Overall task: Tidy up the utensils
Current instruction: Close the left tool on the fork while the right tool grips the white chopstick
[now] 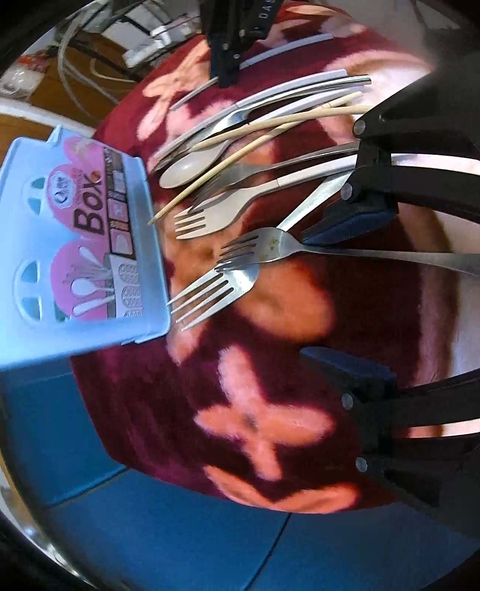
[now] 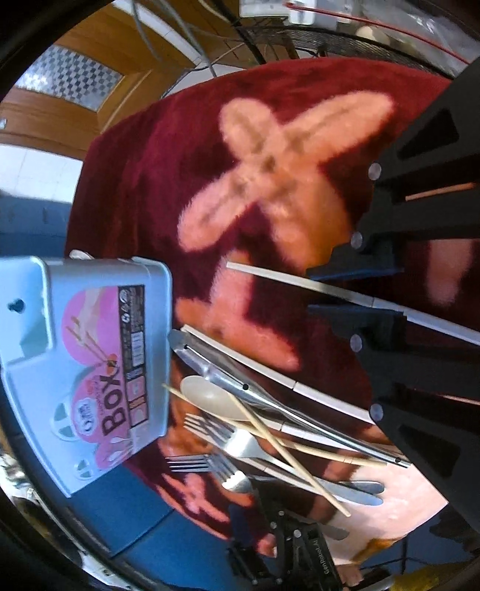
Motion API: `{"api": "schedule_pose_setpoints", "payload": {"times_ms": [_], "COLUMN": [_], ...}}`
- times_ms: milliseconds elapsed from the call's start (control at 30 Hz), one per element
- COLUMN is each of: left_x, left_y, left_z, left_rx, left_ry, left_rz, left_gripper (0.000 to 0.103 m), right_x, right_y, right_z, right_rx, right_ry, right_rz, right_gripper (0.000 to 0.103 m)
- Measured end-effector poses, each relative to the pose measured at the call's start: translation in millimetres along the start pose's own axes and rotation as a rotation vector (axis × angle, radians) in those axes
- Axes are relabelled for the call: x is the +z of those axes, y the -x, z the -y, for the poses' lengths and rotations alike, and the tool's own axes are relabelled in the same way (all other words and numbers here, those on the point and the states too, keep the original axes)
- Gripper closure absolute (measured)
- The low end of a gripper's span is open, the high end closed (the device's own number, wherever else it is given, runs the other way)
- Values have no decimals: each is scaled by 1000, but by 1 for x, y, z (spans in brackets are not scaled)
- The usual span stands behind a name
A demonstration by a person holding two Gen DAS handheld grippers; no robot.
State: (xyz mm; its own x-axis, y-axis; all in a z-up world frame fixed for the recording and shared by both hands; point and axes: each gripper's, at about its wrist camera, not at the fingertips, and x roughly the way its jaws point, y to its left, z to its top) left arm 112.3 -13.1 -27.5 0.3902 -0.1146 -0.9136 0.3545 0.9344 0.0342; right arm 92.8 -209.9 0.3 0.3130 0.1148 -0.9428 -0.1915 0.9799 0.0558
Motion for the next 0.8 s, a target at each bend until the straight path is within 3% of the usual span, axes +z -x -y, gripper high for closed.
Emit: {"api": "schedule_pose_setpoints", "payload": {"times_ms": [167, 333, 433, 533, 800], "left_x": [10, 12, 9, 4, -7], "left_y": [-1, 5, 10, 21, 69], "left_z": [5, 6, 0, -4, -17], "left_rx": [-21, -79, -150, -168, -254], "left_ry": [-39, -17, 29, 45, 109], "left_rz": [-36, -34, -22, 26, 247], "left_gripper": [62, 98, 101, 101, 101], "right_x": [9, 8, 1, -4, -19], "right_y": [-4, 1, 10, 25, 77], "right_z": [9, 17, 16, 12, 2], "right_rx": [58, 90, 94, 126, 187], "right_ry": [-28, -72, -74, -80, -77], "right_rz": [-56, -42, -5, 54, 281], "right_gripper": [87, 94, 97, 97, 97]}}
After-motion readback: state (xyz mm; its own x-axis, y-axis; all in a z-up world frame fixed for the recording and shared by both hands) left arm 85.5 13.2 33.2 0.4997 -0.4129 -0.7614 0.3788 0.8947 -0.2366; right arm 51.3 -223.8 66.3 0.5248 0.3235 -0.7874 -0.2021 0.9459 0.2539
